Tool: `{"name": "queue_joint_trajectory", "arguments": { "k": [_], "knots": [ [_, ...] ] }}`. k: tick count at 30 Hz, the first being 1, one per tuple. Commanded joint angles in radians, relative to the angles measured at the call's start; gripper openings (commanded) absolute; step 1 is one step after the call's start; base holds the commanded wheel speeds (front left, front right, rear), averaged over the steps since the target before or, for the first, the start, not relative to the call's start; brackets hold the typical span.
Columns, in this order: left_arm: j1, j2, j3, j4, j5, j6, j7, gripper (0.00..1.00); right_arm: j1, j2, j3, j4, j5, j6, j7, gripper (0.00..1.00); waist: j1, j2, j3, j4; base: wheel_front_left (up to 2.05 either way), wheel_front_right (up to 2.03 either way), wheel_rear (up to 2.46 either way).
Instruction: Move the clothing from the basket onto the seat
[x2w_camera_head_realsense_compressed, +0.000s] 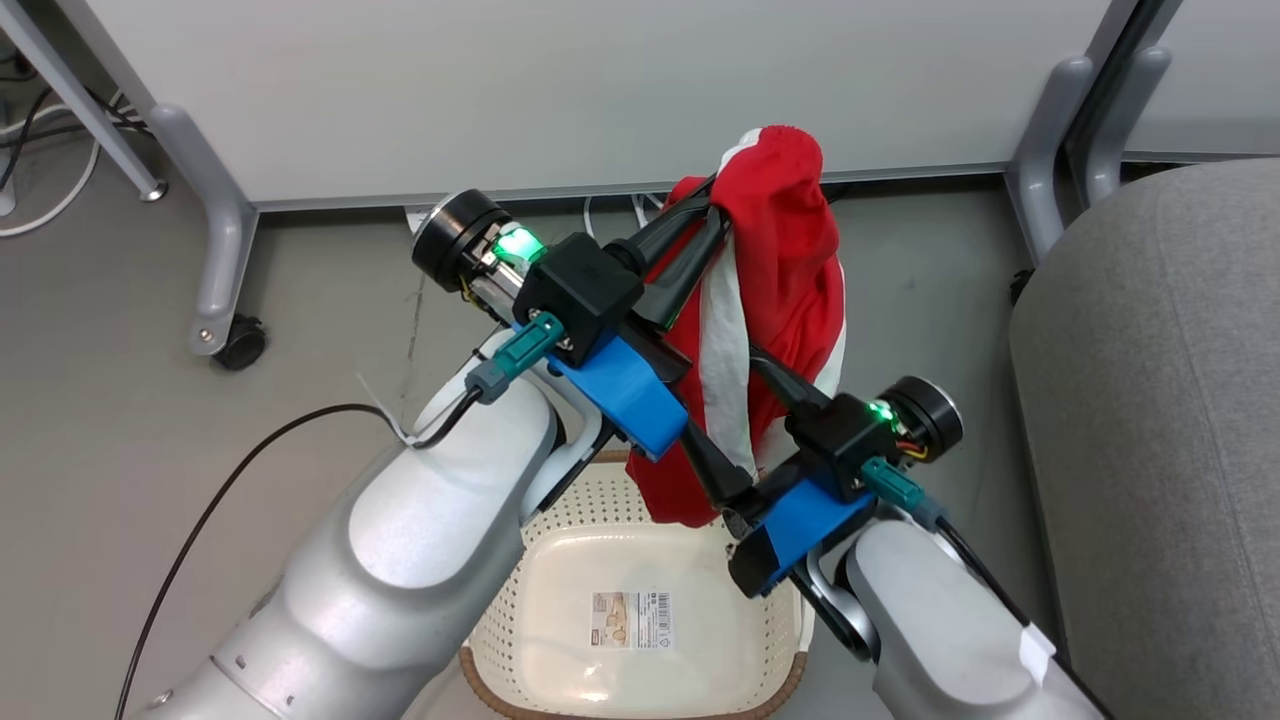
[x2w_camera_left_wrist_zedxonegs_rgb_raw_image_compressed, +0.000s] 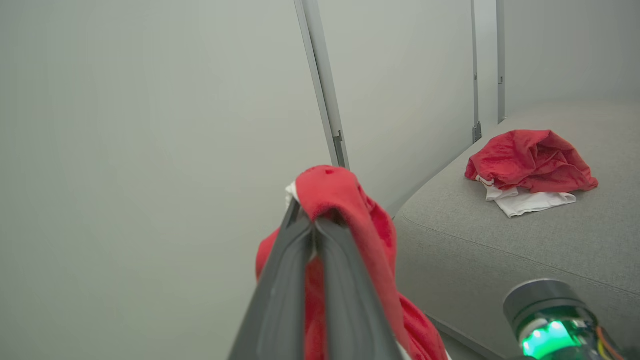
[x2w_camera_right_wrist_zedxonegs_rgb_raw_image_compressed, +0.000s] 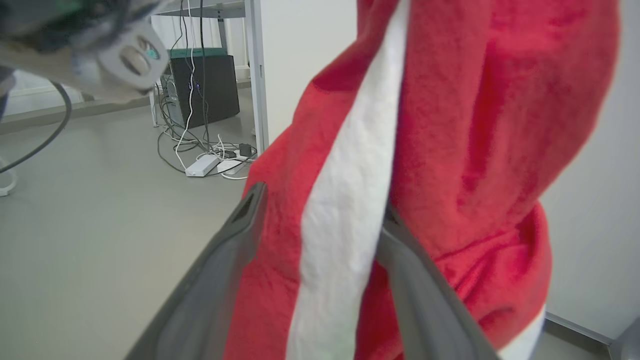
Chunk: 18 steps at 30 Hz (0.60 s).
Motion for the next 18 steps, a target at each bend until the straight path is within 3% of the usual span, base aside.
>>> {"name": "queue_joint_trajectory", "arguments": {
  "k": [1, 5, 6, 7, 18],
  "knots": [
    [-0.015, -0.004, -0.001, 0.000, 0.002, -0.003, -0.006, 0.00, -0.036, 0.000, 0.012, 0.017, 0.011, -0.001, 0.000, 1.00, -0.0001, -0.0001, 0.010, 0.008, 0.00, 0.00, 0.00],
    [-0.024, -0.010, -0.001, 0.002, 0.003, -0.004, -0.008, 0.00, -0.092, 0.000, 0.041, 0.063, 0.053, -0.001, 0.000, 1.00, -0.0001, -0.0001, 0.023, 0.017, 0.00, 0.00, 0.00],
    [-0.026, -0.012, 0.000, 0.003, 0.003, -0.004, -0.009, 0.00, -0.106, 0.000, 0.049, 0.073, 0.064, -0.001, 0.000, 0.15, -0.0001, -0.0001, 0.026, 0.019, 0.00, 0.00, 0.00],
    [-0.028, -0.014, 0.001, 0.005, 0.003, -0.004, -0.009, 0.00, -0.119, -0.001, 0.055, 0.081, 0.080, -0.001, 0.000, 0.00, -0.0001, -0.0001, 0.028, 0.021, 0.00, 0.00, 0.00],
    [-0.026, -0.022, 0.021, 0.002, 0.012, -0.007, -0.008, 0.00, -0.160, -0.001, 0.087, 0.104, 0.111, -0.001, 0.000, 0.00, -0.0001, -0.0001, 0.027, 0.023, 0.00, 0.00, 0.00]
  ]
}}
